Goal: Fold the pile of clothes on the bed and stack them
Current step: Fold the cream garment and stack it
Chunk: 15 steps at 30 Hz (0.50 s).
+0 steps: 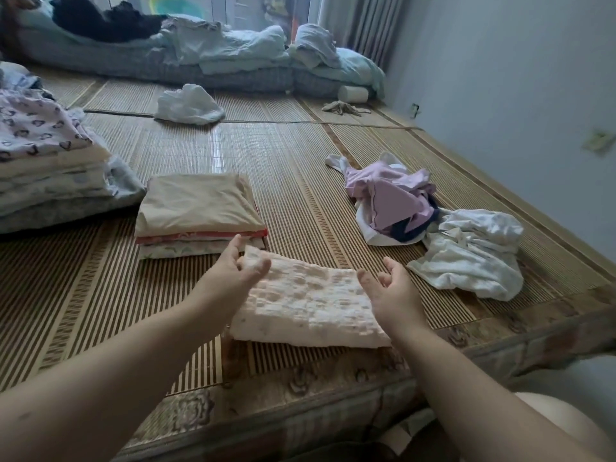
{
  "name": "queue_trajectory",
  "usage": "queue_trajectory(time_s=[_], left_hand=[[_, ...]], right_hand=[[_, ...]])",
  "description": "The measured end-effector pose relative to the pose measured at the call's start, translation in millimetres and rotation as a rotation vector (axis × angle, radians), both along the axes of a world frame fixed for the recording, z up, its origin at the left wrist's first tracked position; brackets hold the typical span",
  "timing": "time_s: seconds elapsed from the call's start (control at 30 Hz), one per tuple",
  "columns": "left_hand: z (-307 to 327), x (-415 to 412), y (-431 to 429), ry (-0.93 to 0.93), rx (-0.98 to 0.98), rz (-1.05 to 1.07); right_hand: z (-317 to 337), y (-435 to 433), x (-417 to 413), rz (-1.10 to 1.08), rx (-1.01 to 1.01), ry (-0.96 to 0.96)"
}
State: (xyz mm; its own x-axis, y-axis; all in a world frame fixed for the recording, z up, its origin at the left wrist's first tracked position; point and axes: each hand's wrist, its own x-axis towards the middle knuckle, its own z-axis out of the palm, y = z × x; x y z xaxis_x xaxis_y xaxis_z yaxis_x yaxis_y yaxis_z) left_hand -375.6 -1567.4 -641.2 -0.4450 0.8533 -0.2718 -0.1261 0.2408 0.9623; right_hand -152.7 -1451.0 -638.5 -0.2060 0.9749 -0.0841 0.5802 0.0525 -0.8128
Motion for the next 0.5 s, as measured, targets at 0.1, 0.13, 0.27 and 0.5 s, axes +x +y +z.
queue_trajectory(time_s=[0.1,0.13,0.27,0.5], left_hand=[[-7.0,-2.4,-3.0,0.504,-0.218,-0.115],[-8.2,-1.3,-3.0,0.534,-0.265,-0.139],[-8.3,7.9,-3.4,0.559,-0.352,-0.194],[4.4,4.5,-8.7,0.183,-0.28,-0.218]], right_hand=[[-7.5,-3.5,2.2,0.067,-0.001,-0.222],[-8.9,-4.8,0.8,0.085,-0.022,-0.298],[-6.0,-12.1,-13.2,0.103,-0.083,-0.54],[-6.4,-21.2,-23.3,0.219,-0.046,-0.256]])
